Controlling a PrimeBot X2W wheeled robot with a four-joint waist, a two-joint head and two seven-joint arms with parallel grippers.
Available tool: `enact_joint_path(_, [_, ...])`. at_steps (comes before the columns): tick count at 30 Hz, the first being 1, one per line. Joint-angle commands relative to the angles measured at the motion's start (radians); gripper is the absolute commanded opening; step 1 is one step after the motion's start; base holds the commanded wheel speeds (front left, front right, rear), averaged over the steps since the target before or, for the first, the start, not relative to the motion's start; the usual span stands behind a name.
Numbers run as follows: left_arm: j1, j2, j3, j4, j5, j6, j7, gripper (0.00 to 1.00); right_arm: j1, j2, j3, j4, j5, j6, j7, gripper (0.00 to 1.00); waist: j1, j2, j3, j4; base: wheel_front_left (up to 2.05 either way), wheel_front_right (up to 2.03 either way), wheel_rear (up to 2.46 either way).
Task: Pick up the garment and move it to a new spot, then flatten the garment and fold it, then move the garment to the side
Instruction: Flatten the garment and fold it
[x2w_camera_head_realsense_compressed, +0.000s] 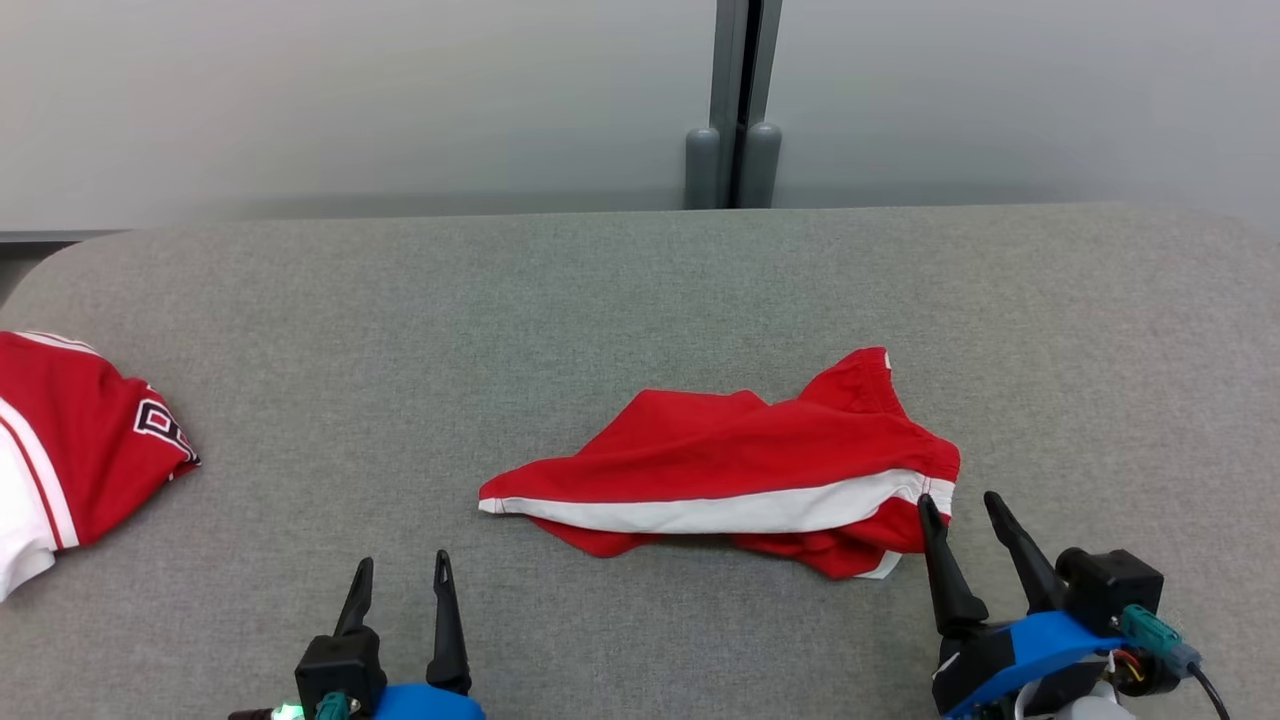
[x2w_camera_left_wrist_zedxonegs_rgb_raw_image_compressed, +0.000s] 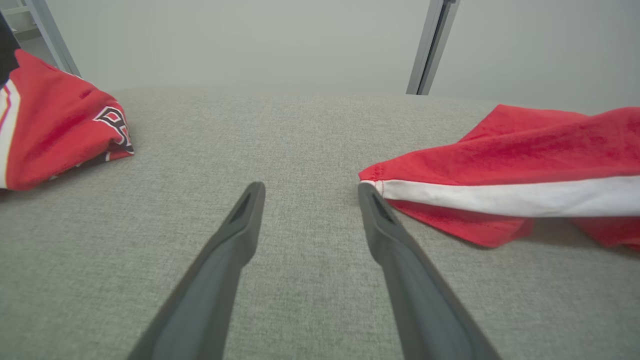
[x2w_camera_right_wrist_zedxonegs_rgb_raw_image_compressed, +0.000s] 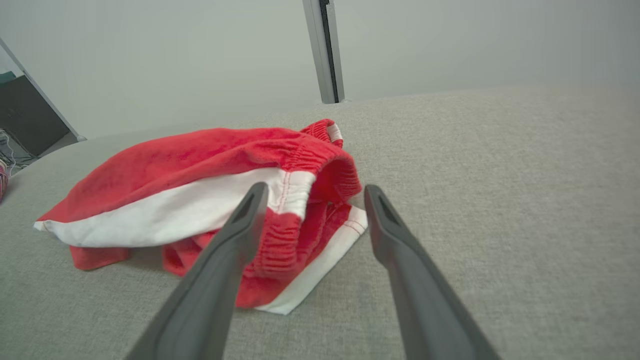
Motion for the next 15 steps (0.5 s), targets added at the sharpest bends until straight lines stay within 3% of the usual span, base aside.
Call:
enact_joint_path(1, [-0.025,0.000,0.002,0.001,0.002,0.004,-0.003,1.00,-0.022,-0.001,-0.002,0.010,0.012,0.000,-0.003,1.00,-0.0001,0.0000,0.015,0.009,0.00,0.00,0.00])
enact_joint_path(3, [-0.026,0.000,-0.002,0.003,0.003,0.004,-0.003,1.00,-0.027,-0.001,0.002,0.014,0.024,0.000,-0.004,0.88,-0.0001,0.0000,0.021,0.012,0.00,0.00,0.00])
enact_joint_path(4, [-0.026,0.000,-0.002,0.003,0.003,0.004,-0.003,1.00,-0.027,-0.001,0.002,0.014,0.024,0.000,-0.004,0.88,-0.0001,0.0000,0.021,0.012,0.00,0.00,0.00])
enact_joint_path(7, [-0.030,0.000,-0.007,0.003,-0.002,0.005,-0.003,1.00,-0.033,-0.001,0.005,0.019,0.033,0.000,-0.004,0.66,-0.0001,0.0000,0.027,0.015,0.00,0.00,0.00])
enact_joint_path(8, [-0.032,0.000,-0.007,0.002,-0.003,0.005,-0.003,1.00,-0.034,-0.001,0.007,0.021,0.035,0.000,-0.003,0.55,-0.0001,0.0000,0.029,0.015,0.00,0.00,0.00])
enact_joint_path(11, [-0.036,0.000,-0.011,0.001,-0.004,0.004,-0.003,1.00,-0.038,-0.001,0.011,0.019,0.039,0.000,-0.004,0.34,-0.0001,0.0000,0.033,0.016,0.00,0.00,0.00])
enact_joint_path(13, [-0.038,0.000,-0.017,0.001,-0.004,-0.001,-0.003,1.00,-0.037,-0.001,0.015,0.013,0.034,0.000,-0.003,0.04,-0.0001,0.0000,0.034,0.015,0.00,0.00,0.00])
enact_joint_path(15, [-0.040,0.000,-0.025,0.005,-0.012,-0.016,-0.003,1.00,-0.033,-0.002,0.014,0.004,0.039,0.000,-0.004,0.00,-0.0001,0.0000,0.034,0.014,0.00,0.00,0.00])
